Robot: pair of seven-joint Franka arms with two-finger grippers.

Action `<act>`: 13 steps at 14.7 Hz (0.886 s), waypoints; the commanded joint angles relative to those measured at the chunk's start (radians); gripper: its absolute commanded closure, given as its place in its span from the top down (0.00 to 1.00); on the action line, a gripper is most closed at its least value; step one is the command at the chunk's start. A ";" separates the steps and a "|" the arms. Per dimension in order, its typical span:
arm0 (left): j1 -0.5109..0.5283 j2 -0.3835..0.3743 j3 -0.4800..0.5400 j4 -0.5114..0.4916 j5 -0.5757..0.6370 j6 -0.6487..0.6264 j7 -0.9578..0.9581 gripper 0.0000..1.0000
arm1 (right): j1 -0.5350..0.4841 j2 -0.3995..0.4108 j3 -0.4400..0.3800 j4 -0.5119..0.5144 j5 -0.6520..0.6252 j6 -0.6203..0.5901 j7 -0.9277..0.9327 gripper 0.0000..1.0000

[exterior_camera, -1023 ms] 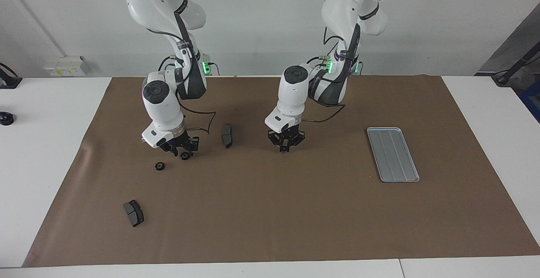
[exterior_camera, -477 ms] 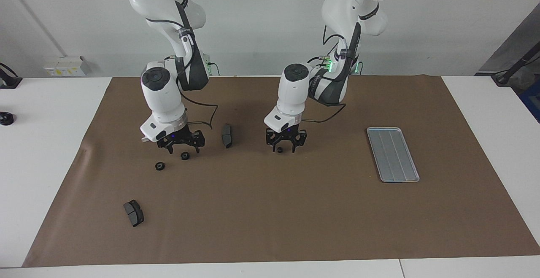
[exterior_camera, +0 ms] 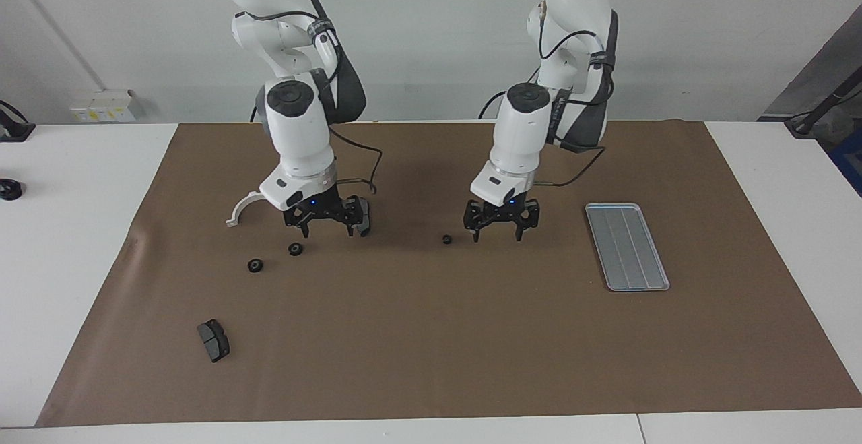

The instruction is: Place bearing gear from tray to pile

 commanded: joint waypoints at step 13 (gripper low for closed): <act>0.297 -0.165 0.005 0.245 -0.174 -0.510 0.437 1.00 | 0.210 0.247 0.001 0.102 -0.053 0.050 0.203 0.97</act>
